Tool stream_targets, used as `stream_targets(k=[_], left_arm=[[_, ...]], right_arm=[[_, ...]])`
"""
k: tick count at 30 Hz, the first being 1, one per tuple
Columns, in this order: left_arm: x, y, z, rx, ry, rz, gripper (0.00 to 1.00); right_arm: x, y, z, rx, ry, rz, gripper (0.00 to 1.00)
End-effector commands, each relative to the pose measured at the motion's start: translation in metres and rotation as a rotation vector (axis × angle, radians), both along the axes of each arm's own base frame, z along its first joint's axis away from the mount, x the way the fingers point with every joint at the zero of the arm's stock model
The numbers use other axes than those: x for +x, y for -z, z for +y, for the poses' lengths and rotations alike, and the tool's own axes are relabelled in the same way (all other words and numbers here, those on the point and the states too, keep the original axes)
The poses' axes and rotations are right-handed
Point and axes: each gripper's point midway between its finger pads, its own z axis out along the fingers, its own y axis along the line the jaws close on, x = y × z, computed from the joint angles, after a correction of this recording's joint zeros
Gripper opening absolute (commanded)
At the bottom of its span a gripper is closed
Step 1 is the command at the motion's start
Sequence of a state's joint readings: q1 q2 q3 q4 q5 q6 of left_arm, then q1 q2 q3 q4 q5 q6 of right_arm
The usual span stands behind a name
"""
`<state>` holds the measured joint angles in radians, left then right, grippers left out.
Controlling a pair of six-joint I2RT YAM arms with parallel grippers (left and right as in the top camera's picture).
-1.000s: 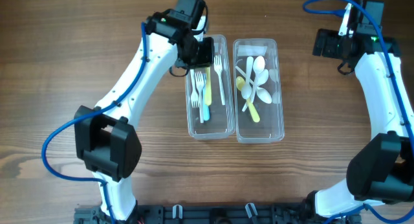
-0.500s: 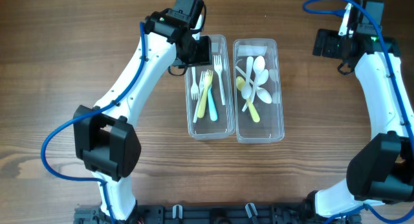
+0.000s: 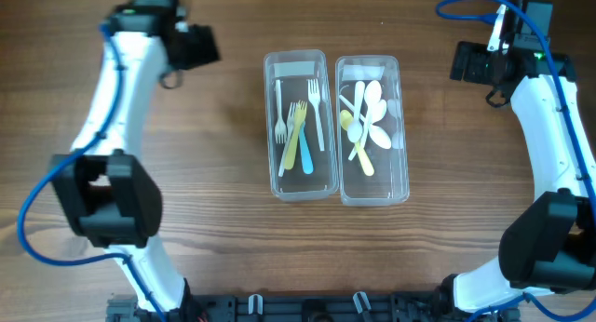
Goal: Pack container
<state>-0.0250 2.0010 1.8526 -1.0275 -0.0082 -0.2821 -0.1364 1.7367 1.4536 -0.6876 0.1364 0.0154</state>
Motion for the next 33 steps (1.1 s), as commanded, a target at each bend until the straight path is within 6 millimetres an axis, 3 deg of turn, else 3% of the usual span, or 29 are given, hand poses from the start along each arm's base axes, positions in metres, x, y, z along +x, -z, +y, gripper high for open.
stream_targets(k=[1,7,33], left_arm=[[0.001,-0.017,0.046,0.023,-0.087,-0.041,1.0],[-0.006,-0.015,0.073,0.013,-0.153,-0.022,1.0],[-0.006,-0.015,0.071,0.006,-0.148,-0.022,1.0]], right_arm=[[0.003,-0.017,-0.001,-0.011,0.013,-0.044,1.0],[0.003,-0.017,-0.001,-0.011,0.012,-0.043,1.0],[0.003,-0.016,-0.001,-0.011,0.012,-0.04,1.0]])
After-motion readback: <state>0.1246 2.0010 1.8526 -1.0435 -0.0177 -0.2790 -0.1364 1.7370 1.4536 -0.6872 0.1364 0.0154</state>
